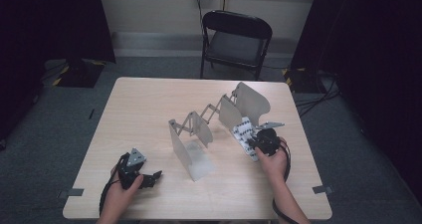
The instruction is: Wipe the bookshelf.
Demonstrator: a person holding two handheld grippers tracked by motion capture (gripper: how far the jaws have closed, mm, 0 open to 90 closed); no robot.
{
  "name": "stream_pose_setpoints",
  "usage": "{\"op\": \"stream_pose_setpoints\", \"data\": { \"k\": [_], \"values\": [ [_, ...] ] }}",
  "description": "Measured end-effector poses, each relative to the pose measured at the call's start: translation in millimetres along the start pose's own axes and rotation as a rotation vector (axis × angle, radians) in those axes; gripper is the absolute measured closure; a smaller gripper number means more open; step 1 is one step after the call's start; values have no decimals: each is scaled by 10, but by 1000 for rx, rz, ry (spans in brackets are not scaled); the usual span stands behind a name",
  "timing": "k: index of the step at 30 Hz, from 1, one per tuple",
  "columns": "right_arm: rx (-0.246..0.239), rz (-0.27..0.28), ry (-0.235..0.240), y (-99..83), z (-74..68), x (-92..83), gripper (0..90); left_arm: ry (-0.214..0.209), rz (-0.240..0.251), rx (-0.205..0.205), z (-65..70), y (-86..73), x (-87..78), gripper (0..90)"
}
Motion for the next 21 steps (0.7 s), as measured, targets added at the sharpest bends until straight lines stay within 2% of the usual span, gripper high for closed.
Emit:
{"op": "stream_pose_setpoints", "data": {
  "k": [7, 13, 15, 17, 19, 21],
  "values": [
    [-3, 10, -7, 37, -3, -40, 788, -1, 1, 0, 1, 1, 1, 134],
    [-6, 55, 2, 137, -6, -140, 792, 0, 0, 0, 0, 0, 0, 134],
    [-10, 92, 7, 250, -11, -226, 792, 0, 0, 0, 0, 0, 0, 134],
    [-9, 104, 11, 299, -21, -260, 792, 0, 0, 0, 0, 0, 0, 134],
    [-23, 145, 13, 463, -41, -373, 792, 0, 0, 0, 0, 0, 0, 134],
    [-25, 158, 15, 516, -51, -410, 792, 0, 0, 0, 0, 0, 0, 134]
  ]
}}
Point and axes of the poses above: each handheld gripper's, and its own axes: x roughly forward along the jaws, y roughly out of its top, z roughly to its right, the point moved 9 cm from there along x, roughly forward along the jaws, and after that the axes turned 2 degrees about -z, right-handed, at the moved point
